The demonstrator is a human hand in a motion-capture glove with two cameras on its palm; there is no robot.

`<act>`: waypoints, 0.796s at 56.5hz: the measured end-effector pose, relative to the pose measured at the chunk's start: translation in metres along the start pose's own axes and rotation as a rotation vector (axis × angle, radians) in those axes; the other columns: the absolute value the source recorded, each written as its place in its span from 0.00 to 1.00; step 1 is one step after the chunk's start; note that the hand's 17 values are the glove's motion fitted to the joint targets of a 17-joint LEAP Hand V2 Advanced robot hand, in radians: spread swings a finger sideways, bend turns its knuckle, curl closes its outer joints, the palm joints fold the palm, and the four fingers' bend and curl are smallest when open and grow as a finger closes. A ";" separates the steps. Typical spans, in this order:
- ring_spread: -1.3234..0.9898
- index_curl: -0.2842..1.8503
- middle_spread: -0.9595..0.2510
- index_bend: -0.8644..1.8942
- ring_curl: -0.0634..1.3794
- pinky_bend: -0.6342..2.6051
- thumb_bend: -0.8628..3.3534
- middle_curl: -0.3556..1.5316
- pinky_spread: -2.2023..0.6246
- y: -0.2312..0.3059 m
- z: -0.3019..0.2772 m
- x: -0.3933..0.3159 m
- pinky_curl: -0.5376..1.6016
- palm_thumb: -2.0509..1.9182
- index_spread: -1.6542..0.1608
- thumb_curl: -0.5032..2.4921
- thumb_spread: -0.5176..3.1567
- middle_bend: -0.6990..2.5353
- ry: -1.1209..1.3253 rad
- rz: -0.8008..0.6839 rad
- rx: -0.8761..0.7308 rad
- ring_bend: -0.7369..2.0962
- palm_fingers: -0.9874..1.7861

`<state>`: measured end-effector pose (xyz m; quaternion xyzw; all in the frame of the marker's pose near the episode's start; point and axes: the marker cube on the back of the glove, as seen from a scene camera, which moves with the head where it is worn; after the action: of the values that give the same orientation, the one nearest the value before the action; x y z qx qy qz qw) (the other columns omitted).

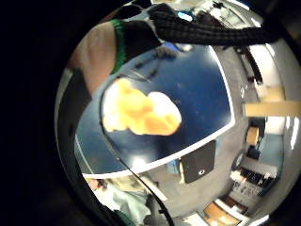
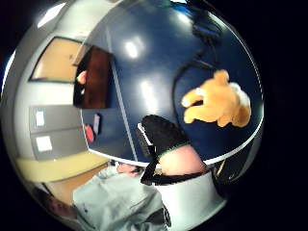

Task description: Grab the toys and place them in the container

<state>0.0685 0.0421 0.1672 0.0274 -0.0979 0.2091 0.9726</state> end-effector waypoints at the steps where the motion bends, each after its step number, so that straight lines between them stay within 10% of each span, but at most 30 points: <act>1: 0.59 0.28 0.81 0.37 0.24 0.45 0.20 0.39 0.81 0.004 0.013 0.009 0.41 0.52 0.79 0.29 0.47 0.27 0.007 -0.019 -0.027 0.33 0.33; 13: 0.59 0.28 0.81 0.37 0.23 0.46 0.20 0.36 0.81 0.034 0.102 0.038 0.42 0.51 0.76 0.28 0.46 0.26 0.048 0.118 -0.087 0.32 0.30; 31: 0.49 0.31 0.67 0.38 0.30 0.38 0.23 0.43 0.75 -0.012 0.109 0.031 0.38 0.60 0.74 0.31 0.49 0.40 0.070 0.163 0.307 0.48 0.63; 45: 0.44 0.39 0.63 0.47 0.40 0.42 0.23 0.50 0.69 -0.001 0.098 0.012 0.42 0.65 0.72 0.37 0.40 0.45 -0.030 -0.111 -0.240 0.57 0.76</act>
<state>0.0621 0.0366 0.2651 -0.0805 -0.1353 0.1414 0.9774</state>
